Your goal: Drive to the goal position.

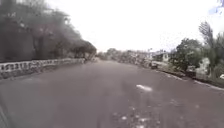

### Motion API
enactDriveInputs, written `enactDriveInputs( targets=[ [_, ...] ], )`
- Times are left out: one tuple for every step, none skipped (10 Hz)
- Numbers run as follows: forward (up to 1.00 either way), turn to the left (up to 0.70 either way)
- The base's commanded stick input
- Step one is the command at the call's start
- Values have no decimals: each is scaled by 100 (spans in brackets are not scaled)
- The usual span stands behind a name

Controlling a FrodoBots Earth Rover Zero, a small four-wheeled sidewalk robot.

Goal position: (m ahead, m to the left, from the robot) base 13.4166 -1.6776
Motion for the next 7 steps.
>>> enactDriveInputs(
  targets=[
    [70, 0],
    [70, 0],
    [70, 0],
    [70, 0],
    [70, 0],
    [70, 0],
    [70, 0]
  ],
)
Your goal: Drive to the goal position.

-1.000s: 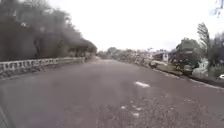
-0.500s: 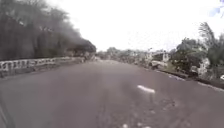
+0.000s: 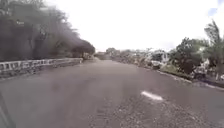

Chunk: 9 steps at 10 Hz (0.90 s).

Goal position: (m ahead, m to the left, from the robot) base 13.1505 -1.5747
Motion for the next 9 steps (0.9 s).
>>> enactDriveInputs(
  targets=[
    [70, 0],
    [70, 0],
    [70, 0],
    [70, 0],
    [70, 0],
    [70, 0],
    [70, 0],
    [70, 0],
    [70, 0]
  ],
)
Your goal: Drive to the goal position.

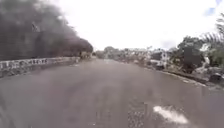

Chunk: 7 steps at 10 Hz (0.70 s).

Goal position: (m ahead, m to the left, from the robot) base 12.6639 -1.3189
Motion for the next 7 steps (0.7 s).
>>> enactDriveInputs(
  targets=[
    [70, 0],
    [70, 0],
    [70, 0],
    [70, 0],
    [70, 0],
    [70, 0],
    [70, 0]
  ],
)
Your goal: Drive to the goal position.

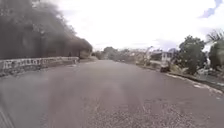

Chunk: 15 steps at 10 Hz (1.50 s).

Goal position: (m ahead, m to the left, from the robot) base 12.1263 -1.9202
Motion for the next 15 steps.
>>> enactDriveInputs(
  targets=[
    [70, 0],
    [70, 0],
    [70, 0],
    [70, 0],
    [70, 0],
    [70, 0],
    [70, 0],
    [70, 0],
    [70, 0],
    [70, 0],
    [70, 0],
    [70, 0],
    [70, 0],
    [70, 0],
    [70, 0]
  ],
)
